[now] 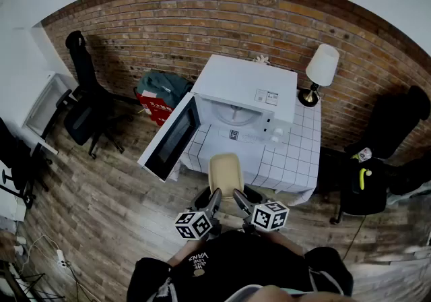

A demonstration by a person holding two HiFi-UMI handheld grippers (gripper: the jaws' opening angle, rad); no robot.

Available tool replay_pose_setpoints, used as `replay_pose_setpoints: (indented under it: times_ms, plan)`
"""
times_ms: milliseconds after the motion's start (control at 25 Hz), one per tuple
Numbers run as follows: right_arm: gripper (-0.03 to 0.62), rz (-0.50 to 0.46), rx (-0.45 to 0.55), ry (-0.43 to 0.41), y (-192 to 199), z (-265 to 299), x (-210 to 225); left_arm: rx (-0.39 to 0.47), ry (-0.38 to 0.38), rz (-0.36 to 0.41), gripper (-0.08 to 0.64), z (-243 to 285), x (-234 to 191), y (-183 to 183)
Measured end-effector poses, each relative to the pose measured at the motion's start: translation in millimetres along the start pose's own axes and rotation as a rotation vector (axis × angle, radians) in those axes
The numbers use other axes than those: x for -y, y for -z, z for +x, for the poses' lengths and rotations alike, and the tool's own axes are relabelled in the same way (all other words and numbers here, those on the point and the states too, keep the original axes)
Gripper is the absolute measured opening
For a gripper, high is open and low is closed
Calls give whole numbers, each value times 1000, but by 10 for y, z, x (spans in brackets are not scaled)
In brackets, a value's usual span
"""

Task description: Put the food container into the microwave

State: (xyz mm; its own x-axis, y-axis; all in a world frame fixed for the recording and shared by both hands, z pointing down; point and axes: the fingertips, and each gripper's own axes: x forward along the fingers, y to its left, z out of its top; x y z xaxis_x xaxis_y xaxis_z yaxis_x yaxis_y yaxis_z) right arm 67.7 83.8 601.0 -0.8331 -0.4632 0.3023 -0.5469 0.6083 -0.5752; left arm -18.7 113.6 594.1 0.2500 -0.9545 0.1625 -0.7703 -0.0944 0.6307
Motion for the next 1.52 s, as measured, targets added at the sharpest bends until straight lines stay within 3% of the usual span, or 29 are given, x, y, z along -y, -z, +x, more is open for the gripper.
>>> replay_pose_setpoints:
  times_ms: [1040,1520]
  plan:
    - [170,-6,-54,-101,-101,-104,333,63,-91,-11,169,239,163,207]
    - [170,12,-55,-75,-140,132,416,38,-87,-22,169,411,-36,121]
